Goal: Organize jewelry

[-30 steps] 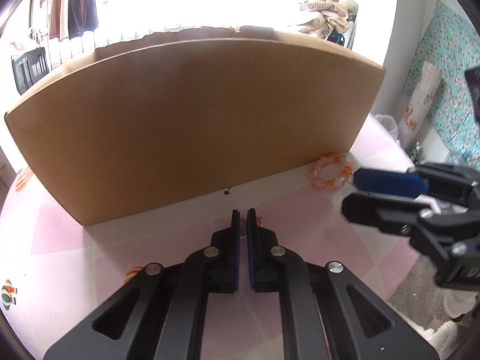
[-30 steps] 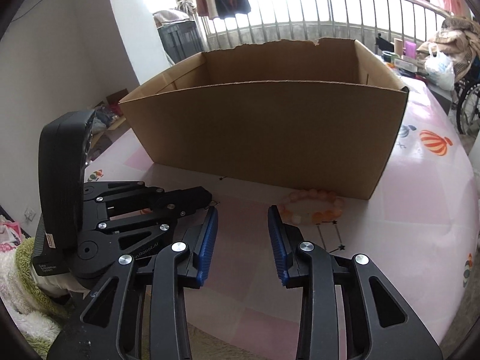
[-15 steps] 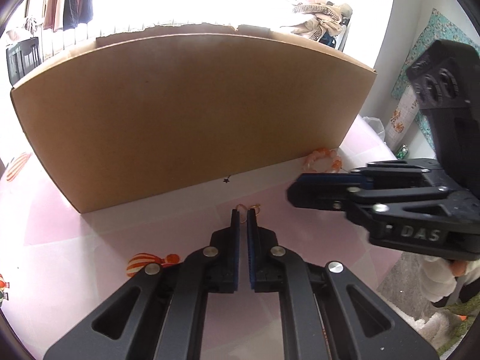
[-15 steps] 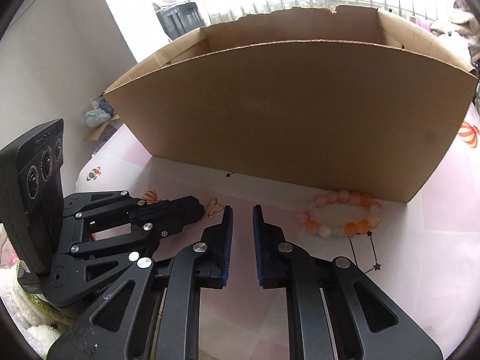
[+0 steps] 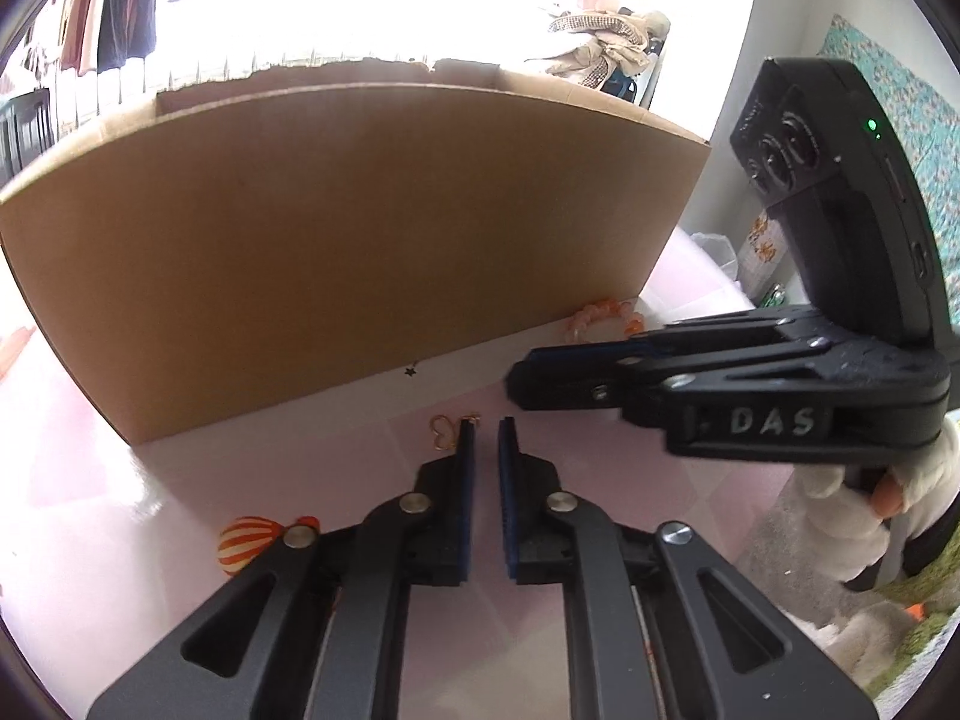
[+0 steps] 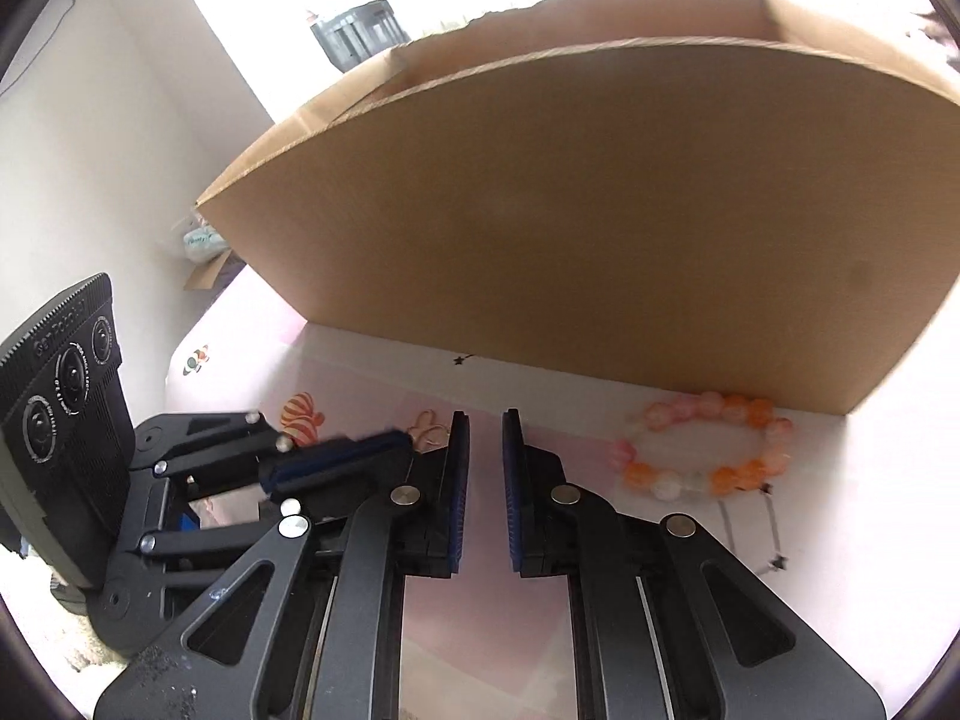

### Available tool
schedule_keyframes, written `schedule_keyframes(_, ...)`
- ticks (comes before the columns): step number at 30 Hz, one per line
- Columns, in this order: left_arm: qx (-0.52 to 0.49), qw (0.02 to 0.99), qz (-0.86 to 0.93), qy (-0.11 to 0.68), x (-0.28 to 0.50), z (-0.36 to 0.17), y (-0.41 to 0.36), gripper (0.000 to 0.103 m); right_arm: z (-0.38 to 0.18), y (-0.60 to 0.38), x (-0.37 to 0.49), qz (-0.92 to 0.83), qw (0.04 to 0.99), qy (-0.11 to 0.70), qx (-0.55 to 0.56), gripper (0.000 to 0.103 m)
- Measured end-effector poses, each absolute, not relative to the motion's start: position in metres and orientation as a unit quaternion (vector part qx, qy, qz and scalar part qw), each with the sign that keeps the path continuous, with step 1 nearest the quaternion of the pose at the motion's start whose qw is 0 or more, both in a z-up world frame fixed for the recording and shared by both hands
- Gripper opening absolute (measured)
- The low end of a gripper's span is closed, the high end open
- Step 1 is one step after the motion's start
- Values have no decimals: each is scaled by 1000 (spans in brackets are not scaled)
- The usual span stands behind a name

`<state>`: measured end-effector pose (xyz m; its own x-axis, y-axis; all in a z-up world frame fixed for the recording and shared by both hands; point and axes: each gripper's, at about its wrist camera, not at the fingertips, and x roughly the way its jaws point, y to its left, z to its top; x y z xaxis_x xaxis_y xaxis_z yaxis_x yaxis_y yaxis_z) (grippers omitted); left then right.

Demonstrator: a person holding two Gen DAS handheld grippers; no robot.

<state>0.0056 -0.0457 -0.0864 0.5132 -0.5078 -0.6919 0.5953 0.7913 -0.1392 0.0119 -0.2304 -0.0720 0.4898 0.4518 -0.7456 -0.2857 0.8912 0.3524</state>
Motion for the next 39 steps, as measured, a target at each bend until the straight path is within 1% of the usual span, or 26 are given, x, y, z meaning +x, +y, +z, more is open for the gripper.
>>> schedule_keyframes(1, 67, 868, -317, 375, 5, -85, -46, 21, -71, -233, 11, 213, 858, 457, 91, 12)
schedule_keyframes(3, 89, 865, -322, 374, 6, -84, -48, 34, -69, -235, 9, 210, 858, 459, 92, 13)
schedule_keyframes(5, 118, 861, -326, 372, 7, -82, -50, 39, -68, -237, 8, 206, 860, 458, 91, 13)
schedule_keyframes(8, 147, 853, -334, 374, 12, -79, -51, 39, -66, -242, 4, 202, 863, 453, 93, 13)
schedule_keyframes(13, 168, 836, -352, 385, 20, -78, -53, 39, -65, -246, -1, 198, 866, 447, 102, 13)
schedule_keyframes(16, 181, 826, -368, 387, 23, -79, -55, 36, -65, -248, -3, 200, 867, 445, 104, 13)
schedule_keyframes(18, 179, 820, -375, 394, 27, -82, -57, 31, -66, -245, -1, 200, 867, 445, 104, 13)
schedule_keyframes(24, 204, 815, -374, 392, 26, -83, -65, 28, -65, -250, -3, 197, 868, 444, 102, 13)
schedule_keyframes(26, 205, 816, -372, 393, 24, -82, -66, 24, -65, -250, -5, 193, 870, 442, 98, 13)
schedule_keyframes(29, 207, 820, -364, 390, 17, -82, -69, 15, -65, -244, -5, 189, 873, 440, 95, 13)
schedule_keyframes(39, 182, 849, -311, 386, 7, -85, -73, 15, -62, -244, -5, 181, 878, 433, 96, 13)
